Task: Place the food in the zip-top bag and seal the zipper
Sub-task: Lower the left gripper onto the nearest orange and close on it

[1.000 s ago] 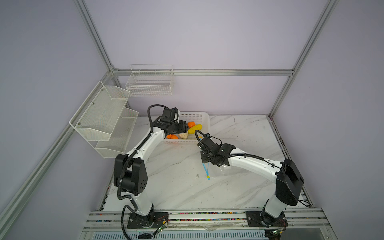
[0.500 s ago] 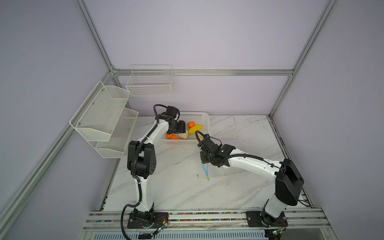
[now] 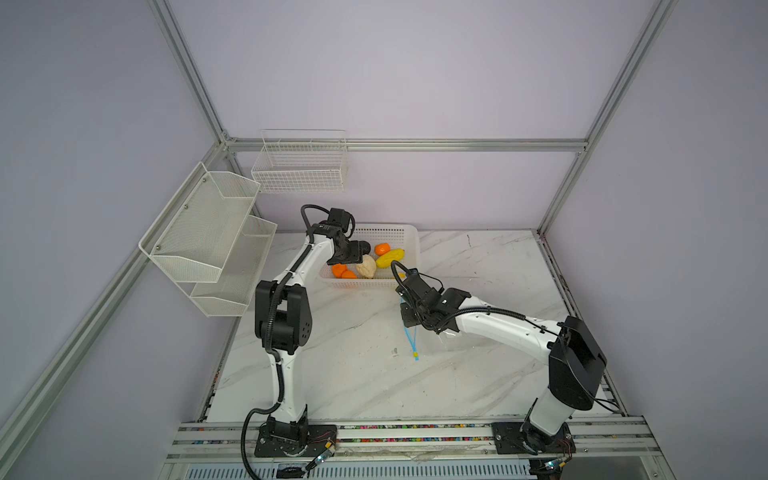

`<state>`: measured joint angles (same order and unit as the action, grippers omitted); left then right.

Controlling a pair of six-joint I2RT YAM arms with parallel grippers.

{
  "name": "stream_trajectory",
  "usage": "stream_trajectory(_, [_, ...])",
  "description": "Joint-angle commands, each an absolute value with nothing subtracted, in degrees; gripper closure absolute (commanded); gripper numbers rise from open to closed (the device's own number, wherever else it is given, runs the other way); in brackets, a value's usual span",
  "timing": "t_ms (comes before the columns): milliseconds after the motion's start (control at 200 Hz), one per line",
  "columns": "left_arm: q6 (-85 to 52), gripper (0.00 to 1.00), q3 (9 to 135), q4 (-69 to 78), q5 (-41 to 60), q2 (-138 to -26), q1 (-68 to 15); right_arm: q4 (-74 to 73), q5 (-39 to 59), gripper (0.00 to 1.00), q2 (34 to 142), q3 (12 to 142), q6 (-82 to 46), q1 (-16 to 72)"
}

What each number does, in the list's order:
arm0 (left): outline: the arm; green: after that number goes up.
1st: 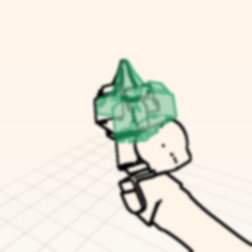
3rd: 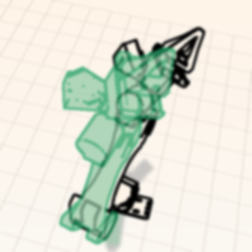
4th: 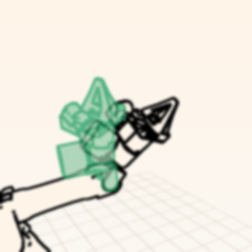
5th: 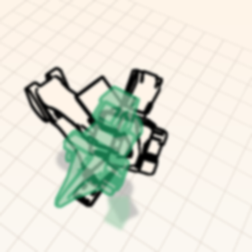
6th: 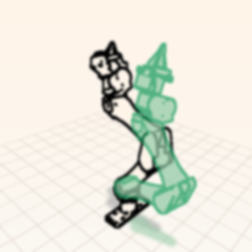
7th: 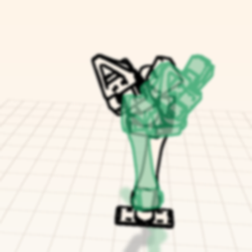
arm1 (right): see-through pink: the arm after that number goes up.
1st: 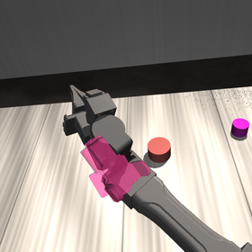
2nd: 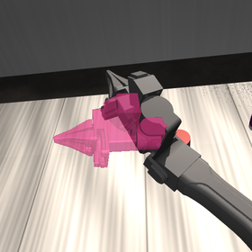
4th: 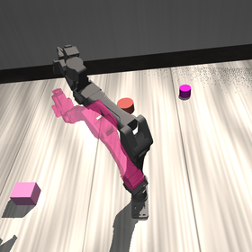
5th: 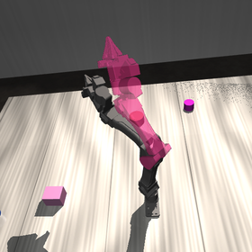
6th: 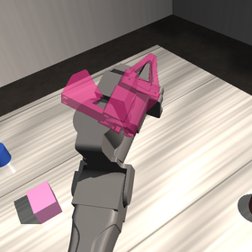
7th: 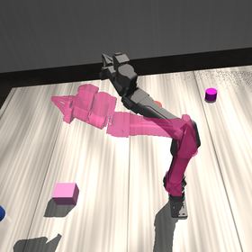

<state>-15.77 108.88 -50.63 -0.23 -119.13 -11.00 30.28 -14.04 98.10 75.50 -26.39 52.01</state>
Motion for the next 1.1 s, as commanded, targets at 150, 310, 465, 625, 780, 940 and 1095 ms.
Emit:
stream_trajectory(150, [-16.5,0.36,107.2,-52.8,1.1,-119.3,-10.9,30.1,-14.2,1.00,99.1,76.9,-26.0,51.7])
stream_trajectory(310, [-17.1,0.36,105.8,-53.4,2.5,-119.8,-10.7,30.1,-14.1,1.00,99.0,76.7,-26.3,51.8])
stream_trajectory(465, [-17.4,0.36,103.2,-53.5,3.3,-119.7,-10.4,30.0,-14.1,1.00,99.0,76.7,-26.4,51.7])
stream_trajectory(625, [-17.5,0.36,102.5,-53.5,3.3,-120.5,-10.1,30.1,-13.7,1.00,99.2,77.0,-26.2,51.8])
stream_trajectory(780, [-17.2,0.36,103.3,-53.5,1.7,-121.7,-10.1,30.1,-13.7,1.00,99.1,77.0,-26.2,51.8])
stream_trajectory(940, [-17.6,0.36,104.0,-53.6,2.8,-122.8,-10.1,29.9,-13.7,1.00,99.1,76.8,-26.2,51.8])
stream_trajectory(1095, [-17.2,0.35,103.5,-54.0,2.4,-122.6,-10.1,29.9,-13.8,1.00,99.1,76.6,-26.4,51.8])
